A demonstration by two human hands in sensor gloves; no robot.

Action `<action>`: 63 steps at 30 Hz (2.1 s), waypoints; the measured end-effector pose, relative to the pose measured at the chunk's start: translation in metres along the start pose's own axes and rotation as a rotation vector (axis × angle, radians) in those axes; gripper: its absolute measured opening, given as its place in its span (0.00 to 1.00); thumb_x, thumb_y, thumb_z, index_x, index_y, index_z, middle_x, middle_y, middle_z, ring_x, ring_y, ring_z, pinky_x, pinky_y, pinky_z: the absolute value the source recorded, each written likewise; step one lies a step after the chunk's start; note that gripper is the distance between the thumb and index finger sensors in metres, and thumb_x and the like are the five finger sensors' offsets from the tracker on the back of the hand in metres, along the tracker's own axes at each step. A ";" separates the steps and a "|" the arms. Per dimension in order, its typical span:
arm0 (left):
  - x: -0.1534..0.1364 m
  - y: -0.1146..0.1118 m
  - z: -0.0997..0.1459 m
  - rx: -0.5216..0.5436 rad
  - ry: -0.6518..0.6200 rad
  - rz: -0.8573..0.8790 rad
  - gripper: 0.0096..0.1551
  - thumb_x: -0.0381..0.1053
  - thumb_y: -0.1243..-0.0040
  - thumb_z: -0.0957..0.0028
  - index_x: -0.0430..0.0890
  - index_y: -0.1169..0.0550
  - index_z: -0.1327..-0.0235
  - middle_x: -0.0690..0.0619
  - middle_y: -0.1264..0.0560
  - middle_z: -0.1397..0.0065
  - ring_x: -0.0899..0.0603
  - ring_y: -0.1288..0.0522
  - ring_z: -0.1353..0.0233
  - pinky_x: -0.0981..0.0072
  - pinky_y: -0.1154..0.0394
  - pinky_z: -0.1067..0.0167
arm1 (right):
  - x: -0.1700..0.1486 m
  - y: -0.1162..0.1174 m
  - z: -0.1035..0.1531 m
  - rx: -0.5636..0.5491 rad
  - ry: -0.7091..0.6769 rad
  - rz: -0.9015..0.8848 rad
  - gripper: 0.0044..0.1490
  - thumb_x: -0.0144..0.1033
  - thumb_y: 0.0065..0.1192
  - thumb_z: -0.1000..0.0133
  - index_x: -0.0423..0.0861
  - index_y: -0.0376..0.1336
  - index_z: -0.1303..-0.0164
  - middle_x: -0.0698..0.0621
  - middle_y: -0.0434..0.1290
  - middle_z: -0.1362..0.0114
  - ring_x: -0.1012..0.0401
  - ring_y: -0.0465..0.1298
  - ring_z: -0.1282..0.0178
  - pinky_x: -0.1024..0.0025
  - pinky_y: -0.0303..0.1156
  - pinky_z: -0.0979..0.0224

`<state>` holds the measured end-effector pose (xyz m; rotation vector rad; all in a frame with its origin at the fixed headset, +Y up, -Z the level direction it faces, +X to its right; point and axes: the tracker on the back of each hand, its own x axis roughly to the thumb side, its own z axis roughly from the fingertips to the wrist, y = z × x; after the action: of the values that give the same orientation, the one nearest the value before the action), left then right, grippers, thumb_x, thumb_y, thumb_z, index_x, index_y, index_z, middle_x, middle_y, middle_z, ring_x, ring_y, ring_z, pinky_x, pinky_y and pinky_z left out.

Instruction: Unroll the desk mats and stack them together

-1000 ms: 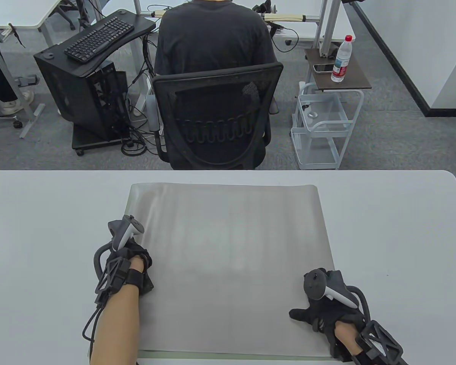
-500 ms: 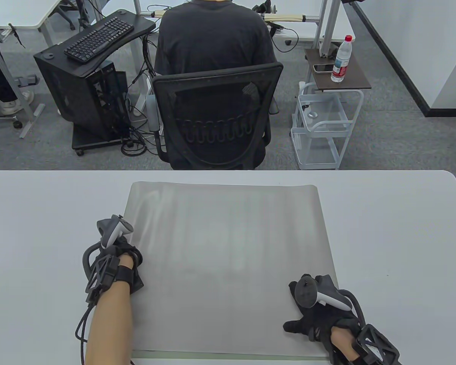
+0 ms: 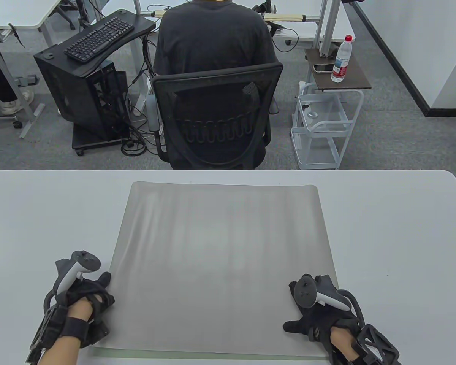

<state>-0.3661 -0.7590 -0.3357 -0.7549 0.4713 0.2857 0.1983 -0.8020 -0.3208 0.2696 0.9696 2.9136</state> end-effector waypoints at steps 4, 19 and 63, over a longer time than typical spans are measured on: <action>-0.008 -0.014 0.016 0.038 0.029 -0.168 0.42 0.55 0.36 0.56 0.70 0.47 0.36 0.55 0.22 0.37 0.39 0.16 0.43 0.42 0.24 0.42 | 0.000 0.000 0.000 -0.003 -0.002 -0.002 0.67 0.75 0.50 0.58 0.55 0.21 0.27 0.44 0.17 0.22 0.36 0.22 0.23 0.33 0.29 0.25; -0.005 -0.041 0.037 0.160 0.007 -0.323 0.41 0.50 0.32 0.58 0.69 0.43 0.37 0.56 0.18 0.45 0.43 0.14 0.51 0.44 0.23 0.44 | -0.003 0.003 0.005 0.022 0.002 -0.006 0.69 0.74 0.53 0.57 0.55 0.21 0.28 0.43 0.16 0.23 0.36 0.21 0.23 0.33 0.29 0.26; 0.020 -0.083 0.066 0.230 -0.389 -0.631 0.49 0.59 0.29 0.68 0.52 0.39 0.33 0.38 0.50 0.20 0.23 0.31 0.29 0.41 0.27 0.39 | -0.009 0.001 0.056 0.075 0.098 0.338 0.72 0.51 0.81 0.61 0.48 0.35 0.24 0.34 0.37 0.17 0.29 0.62 0.26 0.37 0.61 0.27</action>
<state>-0.2942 -0.7682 -0.2552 -0.5699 -0.1134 -0.2109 0.2178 -0.7713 -0.2776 0.3268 1.1527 3.2243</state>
